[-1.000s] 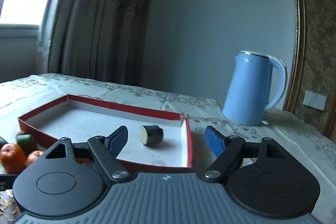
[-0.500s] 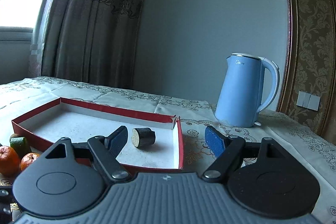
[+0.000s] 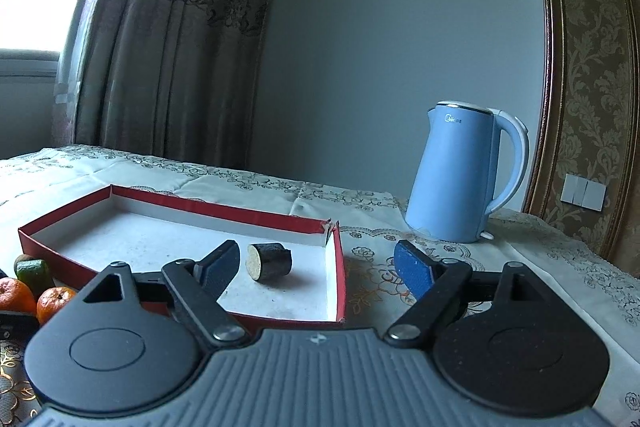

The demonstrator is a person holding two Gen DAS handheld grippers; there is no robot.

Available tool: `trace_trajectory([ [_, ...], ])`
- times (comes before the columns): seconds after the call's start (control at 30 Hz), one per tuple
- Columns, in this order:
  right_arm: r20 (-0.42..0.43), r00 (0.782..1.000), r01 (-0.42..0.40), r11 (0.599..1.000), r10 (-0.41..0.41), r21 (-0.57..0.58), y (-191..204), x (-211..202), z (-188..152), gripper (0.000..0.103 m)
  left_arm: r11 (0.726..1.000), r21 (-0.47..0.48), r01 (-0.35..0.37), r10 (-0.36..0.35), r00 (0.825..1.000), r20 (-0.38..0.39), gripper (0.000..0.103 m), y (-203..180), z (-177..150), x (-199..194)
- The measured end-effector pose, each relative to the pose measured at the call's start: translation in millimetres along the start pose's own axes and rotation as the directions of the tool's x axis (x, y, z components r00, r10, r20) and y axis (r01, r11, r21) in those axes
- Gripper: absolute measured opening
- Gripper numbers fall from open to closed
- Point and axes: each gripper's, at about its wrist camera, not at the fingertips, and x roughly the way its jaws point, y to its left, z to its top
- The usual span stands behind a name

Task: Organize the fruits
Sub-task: 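Lower the left gripper onto the tangerine and close it, then carry the tangerine into the red tray and open the left gripper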

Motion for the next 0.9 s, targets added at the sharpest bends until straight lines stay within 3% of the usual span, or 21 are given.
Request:
trace_trajectory([
  [0.03, -0.002, 1.0, 0.002, 1.0, -0.002, 0.0, -0.2, 0.3, -0.2, 0.085, 1.0, 0.004, -0.004, 0.004, 1.0, 0.0, 0.04, -0.2, 0.0, 0.0],
  [0.53, -0.004, 1.0, 0.01, 1.0, -0.01, 0.025, -4.8, 1.2, 0.4, 0.085, 0.999, -0.031, 0.036, -0.035, 0.999, 0.023, 0.04, 8.1, 3.0, -11.7],
  [0.9, -0.009, 1.0, -0.002, 1.0, 0.002, 0.031, -4.6, 2.7, 0.6, 0.085, 0.995, -0.078, 0.057, -0.053, 0.997, 0.057, 0.039, 22.5, 32.0, -10.9],
])
